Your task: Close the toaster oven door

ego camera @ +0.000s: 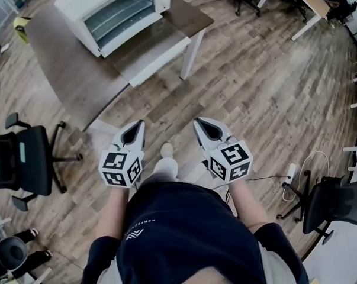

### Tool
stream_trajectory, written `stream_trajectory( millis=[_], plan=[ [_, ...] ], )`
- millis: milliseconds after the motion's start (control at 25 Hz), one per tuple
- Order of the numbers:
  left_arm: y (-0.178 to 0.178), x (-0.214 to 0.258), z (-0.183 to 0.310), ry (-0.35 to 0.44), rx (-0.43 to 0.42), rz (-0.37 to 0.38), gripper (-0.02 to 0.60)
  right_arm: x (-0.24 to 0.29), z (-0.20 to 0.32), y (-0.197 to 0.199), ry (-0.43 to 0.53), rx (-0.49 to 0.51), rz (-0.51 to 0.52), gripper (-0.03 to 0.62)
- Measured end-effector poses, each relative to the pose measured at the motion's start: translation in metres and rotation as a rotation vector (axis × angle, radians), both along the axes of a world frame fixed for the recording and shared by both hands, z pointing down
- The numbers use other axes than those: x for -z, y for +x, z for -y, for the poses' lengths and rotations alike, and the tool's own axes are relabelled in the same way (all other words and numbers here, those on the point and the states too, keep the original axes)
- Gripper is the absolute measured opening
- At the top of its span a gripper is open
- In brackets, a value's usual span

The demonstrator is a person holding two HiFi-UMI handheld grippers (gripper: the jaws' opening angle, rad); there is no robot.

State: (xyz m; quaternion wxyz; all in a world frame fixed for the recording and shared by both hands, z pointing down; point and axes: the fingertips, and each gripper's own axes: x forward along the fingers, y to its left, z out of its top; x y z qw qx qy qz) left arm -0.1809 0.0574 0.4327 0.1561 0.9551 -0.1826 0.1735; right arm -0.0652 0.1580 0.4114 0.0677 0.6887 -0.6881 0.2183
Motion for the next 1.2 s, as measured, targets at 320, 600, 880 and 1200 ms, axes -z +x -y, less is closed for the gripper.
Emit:
stream_trajectory(
  millis=[320,600,880,1200],
  plan=[
    [0.035,-0.011,0.049,-0.026,0.006,0.012,0.017,-0.003,0.064,0.042,-0.006,0.02,0.021,0.005],
    [0.045,-0.021,0.087,-0.029,0.032,0.023,0.018,-0.01,0.113,0.067,-0.006,0.035,0.025,0.005],
    [0.036,-0.039,0.101,-0.047,0.128,0.056,0.018,-0.023,0.139,0.098,-0.031,0.069,0.009,0.005],
    [0.031,-0.051,0.12,-0.081,0.353,0.061,0.035,-0.028,0.171,0.144,-0.05,0.209,-0.034,0.009]
  ],
)
